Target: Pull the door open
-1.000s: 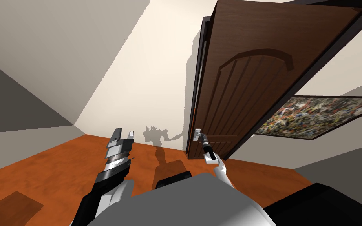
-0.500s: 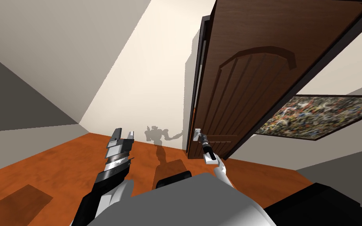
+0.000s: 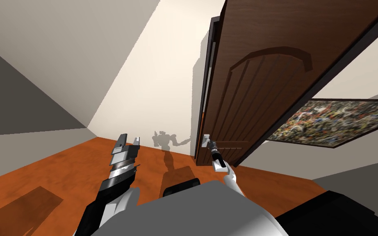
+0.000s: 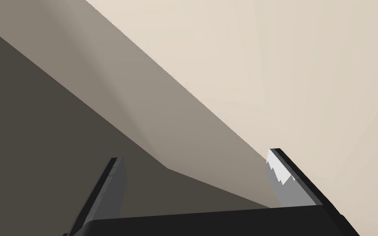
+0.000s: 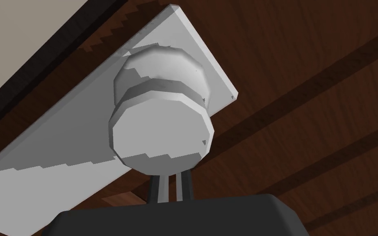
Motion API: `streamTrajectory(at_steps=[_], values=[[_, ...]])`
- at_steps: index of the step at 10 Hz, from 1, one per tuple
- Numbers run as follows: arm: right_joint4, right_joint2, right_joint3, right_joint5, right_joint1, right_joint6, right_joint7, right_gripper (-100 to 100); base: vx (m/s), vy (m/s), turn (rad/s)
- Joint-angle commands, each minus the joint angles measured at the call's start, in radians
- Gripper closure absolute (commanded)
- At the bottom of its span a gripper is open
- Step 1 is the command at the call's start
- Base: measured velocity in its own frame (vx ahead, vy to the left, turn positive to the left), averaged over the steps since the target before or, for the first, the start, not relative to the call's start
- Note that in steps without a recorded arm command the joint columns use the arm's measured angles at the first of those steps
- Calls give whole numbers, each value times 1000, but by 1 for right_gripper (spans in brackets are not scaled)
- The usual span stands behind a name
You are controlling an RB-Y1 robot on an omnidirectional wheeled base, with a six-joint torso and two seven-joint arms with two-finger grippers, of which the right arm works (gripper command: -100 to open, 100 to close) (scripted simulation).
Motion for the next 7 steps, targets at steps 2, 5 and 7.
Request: streamTrajectory(at_steps=[2, 5, 7], values=[[-18, 4, 22, -23, -11, -5, -50, 100, -24, -18, 18], [-14, 6, 22, -66, 9, 8, -120, -100, -32, -15, 15], [-26, 17, 28, -90, 16, 11, -160, -100, -74, 3, 74]])
